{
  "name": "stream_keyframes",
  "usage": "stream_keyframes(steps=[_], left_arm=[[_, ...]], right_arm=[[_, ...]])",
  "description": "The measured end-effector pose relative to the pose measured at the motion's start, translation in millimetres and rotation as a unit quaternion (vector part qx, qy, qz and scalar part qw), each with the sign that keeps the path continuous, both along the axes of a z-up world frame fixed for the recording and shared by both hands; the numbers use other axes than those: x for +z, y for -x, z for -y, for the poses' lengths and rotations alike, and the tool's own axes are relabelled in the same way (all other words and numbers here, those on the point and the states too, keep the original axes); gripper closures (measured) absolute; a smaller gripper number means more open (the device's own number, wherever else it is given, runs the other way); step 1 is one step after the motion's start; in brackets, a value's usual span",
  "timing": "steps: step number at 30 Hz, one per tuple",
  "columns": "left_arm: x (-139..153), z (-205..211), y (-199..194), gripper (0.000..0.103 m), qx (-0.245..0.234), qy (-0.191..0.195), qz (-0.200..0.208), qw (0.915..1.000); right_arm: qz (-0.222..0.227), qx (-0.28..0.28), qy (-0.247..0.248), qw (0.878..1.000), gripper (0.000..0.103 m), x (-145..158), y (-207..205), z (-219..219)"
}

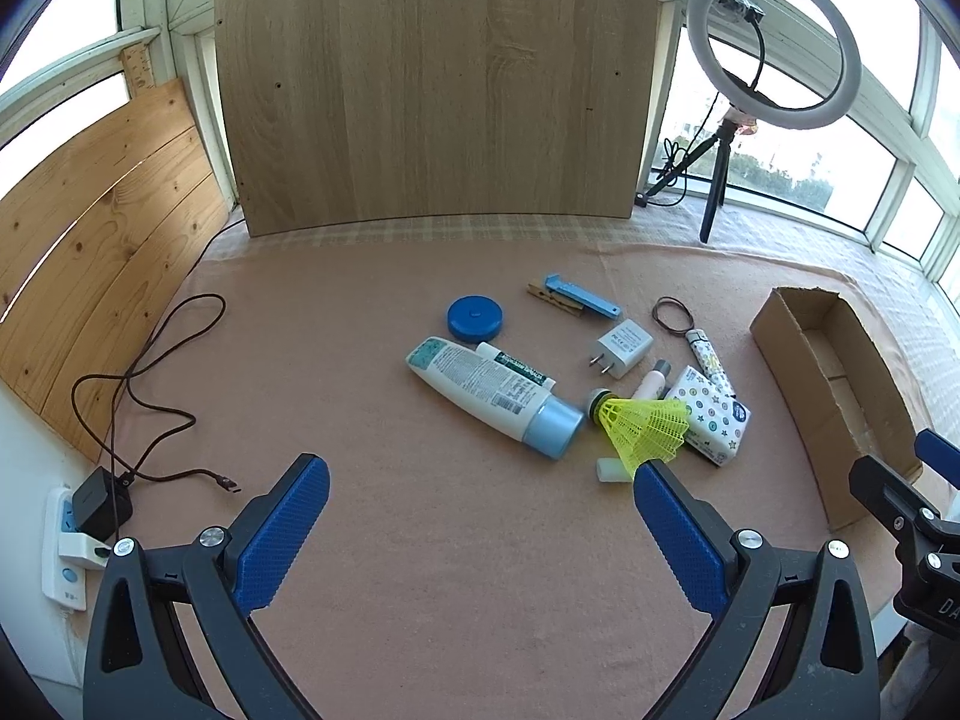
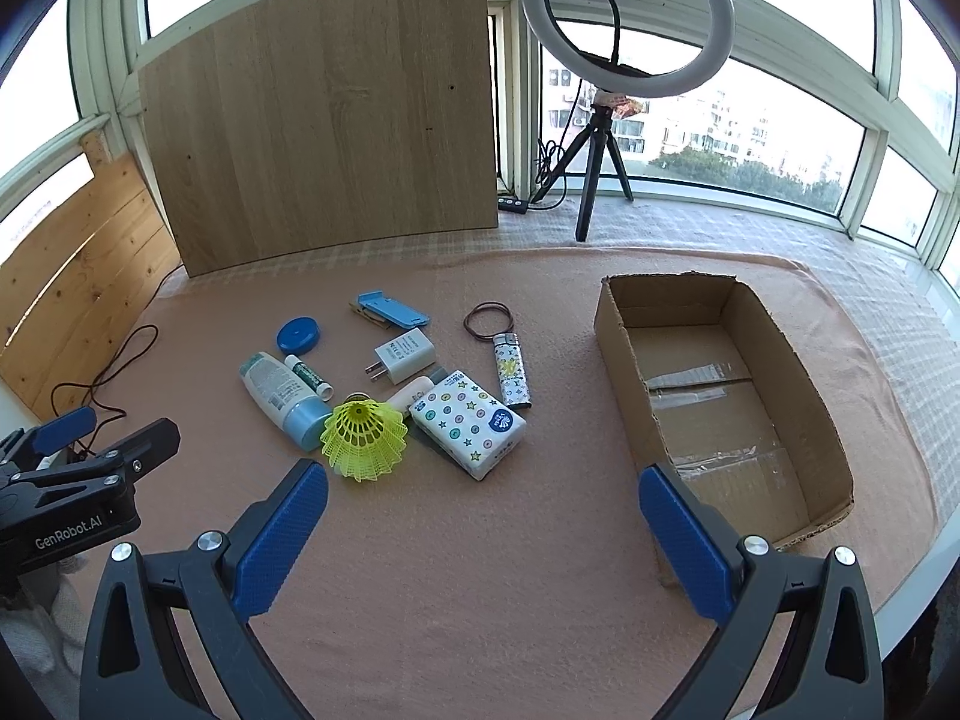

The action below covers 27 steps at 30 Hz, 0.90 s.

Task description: Organize objects

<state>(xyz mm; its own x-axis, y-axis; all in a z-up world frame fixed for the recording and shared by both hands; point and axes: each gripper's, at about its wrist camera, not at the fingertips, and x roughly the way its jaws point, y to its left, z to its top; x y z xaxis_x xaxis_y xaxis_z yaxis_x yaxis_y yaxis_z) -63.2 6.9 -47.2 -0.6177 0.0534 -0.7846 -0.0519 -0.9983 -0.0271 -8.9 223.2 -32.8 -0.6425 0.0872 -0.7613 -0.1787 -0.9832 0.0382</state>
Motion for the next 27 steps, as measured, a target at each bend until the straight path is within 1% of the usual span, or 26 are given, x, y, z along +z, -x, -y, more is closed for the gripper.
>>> stream_keyframes(steps=[8, 11, 14, 17, 19, 20, 21, 22, 24, 27], left_arm=[[-23.1, -16.2, 54.3, 0.001, -0.036, -0.017, 0.034, 0.9986], [-33.9, -25.6, 79.8, 0.001, -0.049, -0.024, 0.058, 0.9968], [-44.8, -37.4, 103.8, 0.005, -0.055, -0.034, 0.078, 0.9949], [-55.3, -48.4, 126.9, 0.017, -0.058, -0.032, 0.091, 0.9936], [-64.2, -56.2, 140.6, 0.027, -0.062, -0.03, 0.107, 0.9918], [-68.5, -60.3, 146.5, 0.029, -0.068, -0.034, 0.116, 0.9904], [-72.7, -64.0, 151.4, 0.033, -0.073, -0.036, 0.124, 0.9888], [-76.3, -67.7, 154.7, 0.042, -0.078, -0.039, 0.132, 0.9875], [-84.1, -75.8, 161.2, 0.052, -0.09, -0.041, 0.145, 0.9845], [-96.0, -82.4, 166.2, 0.063, -0.095, -0.053, 0.168, 0.9799]], right_arm=[[0.007, -0.018, -0.002, 1.0, 0.0, -5.4, -7.3, -13.6], [0.011, -0.029, -0.001, 1.0, 0.001, -8.0, -11.6, -21.1], [0.013, -0.04, -0.001, 0.999, 0.001, -9.6, -16.6, -29.3], [0.013, -0.053, -0.001, 0.999, 0.001, -10.6, -21.7, -37.5], [0.014, -0.062, -0.001, 0.998, 0.001, -11.4, -24.8, -43.5], [0.015, -0.066, 0.0, 0.998, 0.001, -12.2, -26.5, -46.8], [0.015, -0.07, 0.0, 0.997, 0.001, -12.7, -27.8, -49.7], [0.016, -0.074, 0.0, 0.997, 0.001, -13.1, -29.3, -53.3], [0.016, -0.082, 0.0, 0.996, 0.001, -13.9, -32.0, -59.3], [0.017, -0.094, 0.002, 0.995, 0.001, -14.9, -36.4, -68.1]])
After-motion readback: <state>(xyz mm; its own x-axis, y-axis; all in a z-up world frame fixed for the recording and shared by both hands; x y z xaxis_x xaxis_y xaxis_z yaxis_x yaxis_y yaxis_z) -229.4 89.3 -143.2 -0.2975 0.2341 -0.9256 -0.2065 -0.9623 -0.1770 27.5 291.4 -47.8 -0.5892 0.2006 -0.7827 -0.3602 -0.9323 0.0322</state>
